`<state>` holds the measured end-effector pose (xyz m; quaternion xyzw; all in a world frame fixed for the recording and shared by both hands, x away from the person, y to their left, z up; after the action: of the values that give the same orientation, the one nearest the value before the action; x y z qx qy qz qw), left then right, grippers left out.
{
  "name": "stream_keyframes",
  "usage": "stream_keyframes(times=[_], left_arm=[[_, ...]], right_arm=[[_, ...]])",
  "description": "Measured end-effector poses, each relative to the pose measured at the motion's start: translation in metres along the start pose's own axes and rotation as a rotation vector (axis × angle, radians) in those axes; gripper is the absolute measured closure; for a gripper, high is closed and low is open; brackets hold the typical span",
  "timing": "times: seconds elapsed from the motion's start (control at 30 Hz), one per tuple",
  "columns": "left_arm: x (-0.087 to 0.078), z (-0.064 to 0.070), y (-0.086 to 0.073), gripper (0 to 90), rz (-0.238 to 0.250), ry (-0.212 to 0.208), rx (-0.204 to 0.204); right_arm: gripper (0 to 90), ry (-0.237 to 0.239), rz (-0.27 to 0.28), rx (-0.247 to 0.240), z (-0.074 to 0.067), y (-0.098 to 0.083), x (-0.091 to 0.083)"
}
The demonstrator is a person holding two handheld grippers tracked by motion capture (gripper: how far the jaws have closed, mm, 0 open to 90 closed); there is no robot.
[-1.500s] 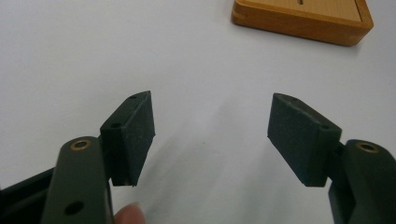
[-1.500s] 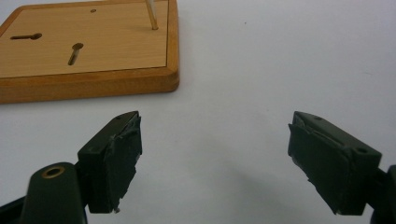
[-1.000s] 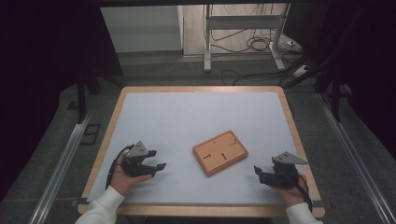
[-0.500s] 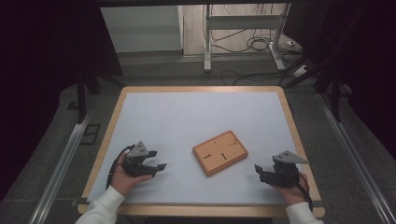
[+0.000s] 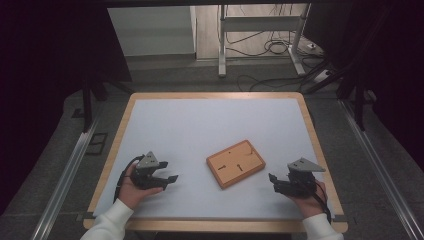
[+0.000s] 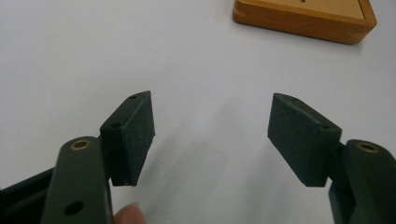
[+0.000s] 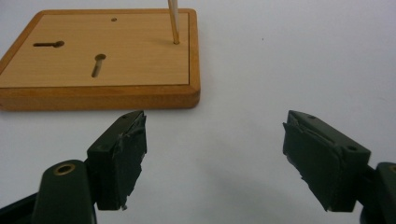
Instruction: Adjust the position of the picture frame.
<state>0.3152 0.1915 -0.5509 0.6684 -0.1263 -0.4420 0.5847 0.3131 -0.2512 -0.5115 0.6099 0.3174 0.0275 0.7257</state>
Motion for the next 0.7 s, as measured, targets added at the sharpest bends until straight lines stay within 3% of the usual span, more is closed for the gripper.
stream_keyframes(times=[0.7], left_arm=[[0.002,-0.001,-0.002,30.9,-0.011,0.001,-0.003]], right_arm=[[23.1,0.042,-0.001,-0.017,-0.021,0.029,0.03]])
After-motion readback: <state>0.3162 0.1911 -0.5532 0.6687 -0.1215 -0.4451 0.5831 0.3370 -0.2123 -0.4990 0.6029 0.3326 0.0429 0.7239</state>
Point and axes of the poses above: each handheld gripper's, and its own axes: x roughly forward along the jaws, y roughly out of its top, z roughly to its right, the point moved 3 cm from there along x, roughly forward along the jaws, and after that the axes turned 13 degrees about z, right-handed, at the moved point
